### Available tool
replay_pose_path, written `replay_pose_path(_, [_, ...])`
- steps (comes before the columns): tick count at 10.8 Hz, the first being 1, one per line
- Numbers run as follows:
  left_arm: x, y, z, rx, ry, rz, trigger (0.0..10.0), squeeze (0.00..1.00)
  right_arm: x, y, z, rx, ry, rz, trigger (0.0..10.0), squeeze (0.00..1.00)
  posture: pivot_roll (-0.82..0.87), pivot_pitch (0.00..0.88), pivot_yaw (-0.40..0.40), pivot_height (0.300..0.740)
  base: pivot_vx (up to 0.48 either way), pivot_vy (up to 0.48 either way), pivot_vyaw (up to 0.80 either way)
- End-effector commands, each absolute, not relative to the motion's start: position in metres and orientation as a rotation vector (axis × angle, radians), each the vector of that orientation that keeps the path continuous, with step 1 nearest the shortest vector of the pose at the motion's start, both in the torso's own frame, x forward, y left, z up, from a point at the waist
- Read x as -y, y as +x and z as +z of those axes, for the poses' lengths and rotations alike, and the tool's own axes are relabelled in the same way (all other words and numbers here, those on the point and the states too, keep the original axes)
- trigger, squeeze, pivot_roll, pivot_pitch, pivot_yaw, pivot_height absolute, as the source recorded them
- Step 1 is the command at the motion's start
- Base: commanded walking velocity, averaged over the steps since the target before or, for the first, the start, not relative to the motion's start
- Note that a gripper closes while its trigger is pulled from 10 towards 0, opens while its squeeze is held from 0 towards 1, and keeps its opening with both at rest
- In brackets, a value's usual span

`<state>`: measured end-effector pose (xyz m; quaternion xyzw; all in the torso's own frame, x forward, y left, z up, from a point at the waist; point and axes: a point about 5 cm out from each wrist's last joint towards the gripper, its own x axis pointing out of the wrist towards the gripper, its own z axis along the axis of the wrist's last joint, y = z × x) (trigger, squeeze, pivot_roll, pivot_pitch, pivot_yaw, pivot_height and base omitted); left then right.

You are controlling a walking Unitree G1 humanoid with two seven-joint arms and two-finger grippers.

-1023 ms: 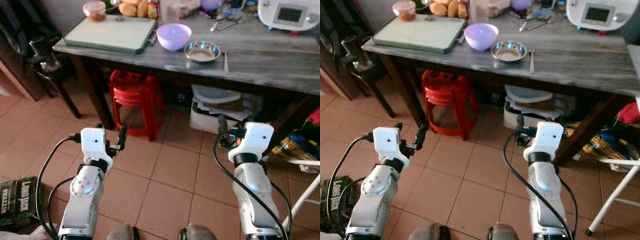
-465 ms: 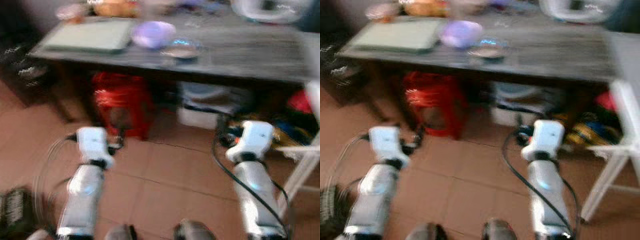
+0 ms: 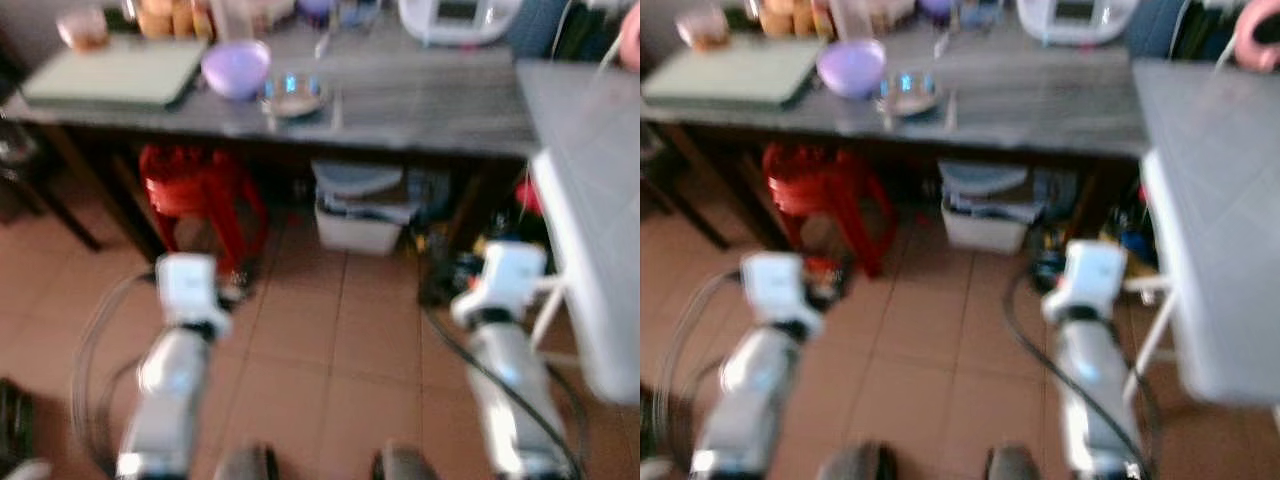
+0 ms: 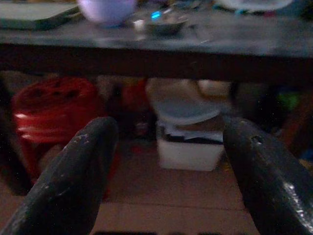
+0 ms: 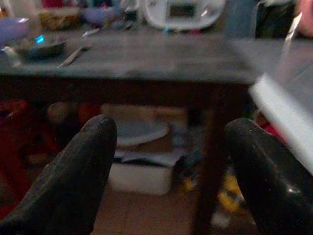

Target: Setting the table

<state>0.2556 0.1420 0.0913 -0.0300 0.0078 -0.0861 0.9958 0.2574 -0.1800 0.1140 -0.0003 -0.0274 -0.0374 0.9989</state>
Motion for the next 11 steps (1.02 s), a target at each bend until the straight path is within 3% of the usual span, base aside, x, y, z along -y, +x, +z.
replay_pose_path(1, [-0.1509, 0.2552, 0.0935, -0.010, -0.042, -0.149, 10.0, 0.00, 0.1749, 0.2585, 0.1160, 0.063, 0.015, -0.056, 10.0, 0.00, -0.06, 0.092, 0.046, 0.740, 0.000, -0.442, 0.00])
replay_pose_path(11, [-0.1534, 0.2557, 0.0948, -0.010, -0.029, -0.152, 10.0, 0.00, 0.1736, 0.2604, 0.1155, 0.060, 0.000, -0.024, 10.0, 0.00, -0.06, 0.101, 0.046, 0.740, 0.000, -0.448, 0.00])
